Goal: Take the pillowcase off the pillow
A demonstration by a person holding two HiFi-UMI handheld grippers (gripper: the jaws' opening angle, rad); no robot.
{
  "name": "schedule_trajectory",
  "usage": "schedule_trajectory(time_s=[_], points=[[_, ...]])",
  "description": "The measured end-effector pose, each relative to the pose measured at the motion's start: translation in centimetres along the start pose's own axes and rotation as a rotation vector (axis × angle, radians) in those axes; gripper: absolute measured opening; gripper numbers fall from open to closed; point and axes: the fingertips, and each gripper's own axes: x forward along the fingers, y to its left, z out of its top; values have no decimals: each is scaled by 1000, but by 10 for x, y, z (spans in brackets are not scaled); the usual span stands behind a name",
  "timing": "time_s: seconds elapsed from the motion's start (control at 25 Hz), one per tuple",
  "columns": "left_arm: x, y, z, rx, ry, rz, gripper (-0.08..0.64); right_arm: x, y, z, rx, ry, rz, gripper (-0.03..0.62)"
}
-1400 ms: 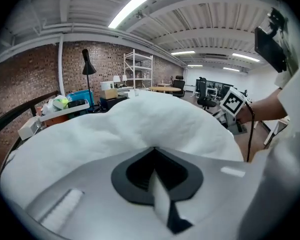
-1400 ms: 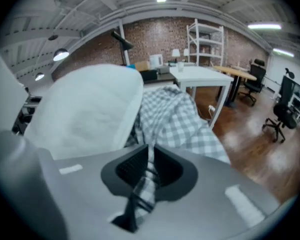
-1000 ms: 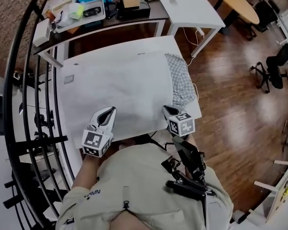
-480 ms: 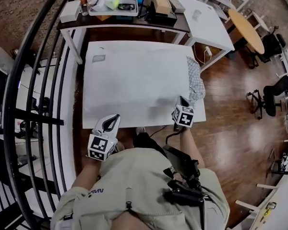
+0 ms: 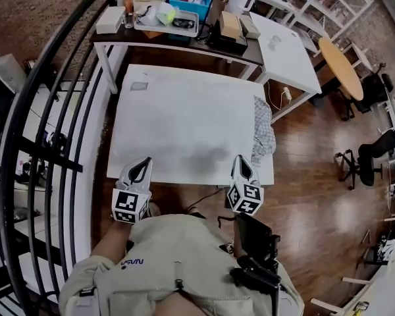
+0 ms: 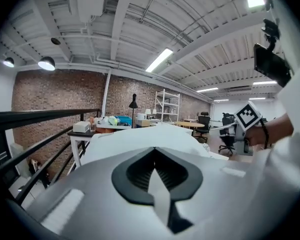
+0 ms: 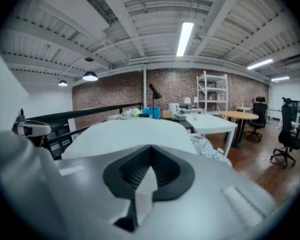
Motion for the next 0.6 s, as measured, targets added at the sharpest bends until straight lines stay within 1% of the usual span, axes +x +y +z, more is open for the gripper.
schedule_trajectory(time_s=[0.12,0.24,0.36,0.48,0.6], points=[[8,-13,26,20,-42,38,5,-12,-5,31,-9,-91,29,3],[16,-38,43,45,-74,67,5,-25,-10,43,-13,-149,66,3],[19,-66,45,50,-75,107,5,-39,-15,47,-16,-173,102,3],[16,-97,39,42,-52,139,5,-52,-23,45,-25,-183,142,3],[16,-118,36,46,-30,159,6,-56,-29,44,-38,-198,181,3]])
